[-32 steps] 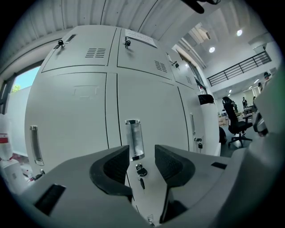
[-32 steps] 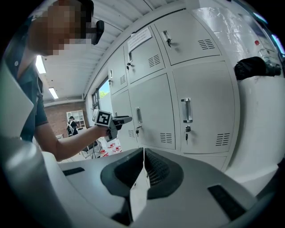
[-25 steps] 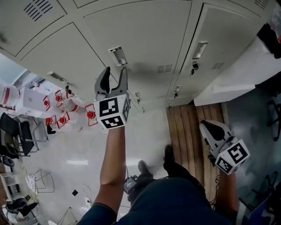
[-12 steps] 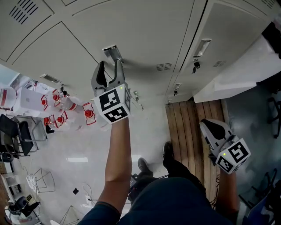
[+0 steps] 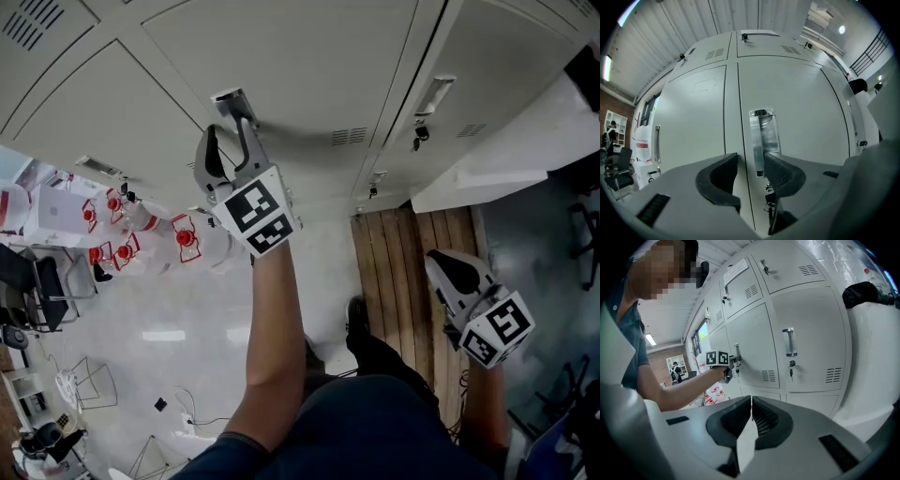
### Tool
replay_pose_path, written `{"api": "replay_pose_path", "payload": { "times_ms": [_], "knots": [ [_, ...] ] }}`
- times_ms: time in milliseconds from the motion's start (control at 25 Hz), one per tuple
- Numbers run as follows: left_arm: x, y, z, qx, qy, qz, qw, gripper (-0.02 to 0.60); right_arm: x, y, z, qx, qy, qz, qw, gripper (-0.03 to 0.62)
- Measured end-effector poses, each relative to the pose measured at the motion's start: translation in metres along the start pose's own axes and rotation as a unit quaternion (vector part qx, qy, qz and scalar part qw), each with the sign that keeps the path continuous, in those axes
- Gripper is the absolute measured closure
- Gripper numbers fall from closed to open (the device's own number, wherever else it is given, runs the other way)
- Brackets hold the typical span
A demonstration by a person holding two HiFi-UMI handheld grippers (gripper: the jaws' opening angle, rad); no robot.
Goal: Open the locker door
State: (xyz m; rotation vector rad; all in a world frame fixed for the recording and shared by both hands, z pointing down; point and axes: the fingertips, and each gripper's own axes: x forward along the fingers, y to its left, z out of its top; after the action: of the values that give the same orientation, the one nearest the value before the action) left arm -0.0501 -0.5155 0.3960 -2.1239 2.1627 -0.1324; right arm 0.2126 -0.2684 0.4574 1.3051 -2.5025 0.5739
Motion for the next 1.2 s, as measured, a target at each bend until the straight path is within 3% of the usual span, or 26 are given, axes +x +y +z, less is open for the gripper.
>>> {"api": "replay_pose_path", "payload": {
  "times_ms": [120,320,640,760,920,1200],
  "knots": [
    [0.000,0.000,0.000,-0.008,-0.004,-0.006,0.9999,0.388,-0.001,-0.003,0.000,0.002,0.000,-0.003,1.000,0.557],
    [-0.004,0.004,-0.002,-0.059,0.005,-0.021,0.9981,0.356,-0.005,-0.005,0.002,0.004,-0.004,-0.007,1.000,0.557],
    [-0.022,0.004,0.000,-0.053,0.000,-0.048,0.9974,0.337,-0.003,0.001,0.001,0.004,-0.004,-0.007,1.000,0.557],
    [-0.033,-0.008,0.003,-0.051,-0.008,-0.098,0.9939,0.371,-0.001,0.006,0.001,0.003,-0.003,-0.005,1.000,0.557],
    [-0.044,-0.024,0.005,-0.050,-0.024,-0.188,0.9806,0.348,0.003,0.014,0.003,-0.001,-0.002,-0.002,1.000,0.557],
    [-0.057,-0.020,0.006,-0.058,-0.021,-0.234,0.9702,0.362,0.012,0.032,0.008,-0.008,-0.001,0.008,1.000,0.557]
  ]
}}
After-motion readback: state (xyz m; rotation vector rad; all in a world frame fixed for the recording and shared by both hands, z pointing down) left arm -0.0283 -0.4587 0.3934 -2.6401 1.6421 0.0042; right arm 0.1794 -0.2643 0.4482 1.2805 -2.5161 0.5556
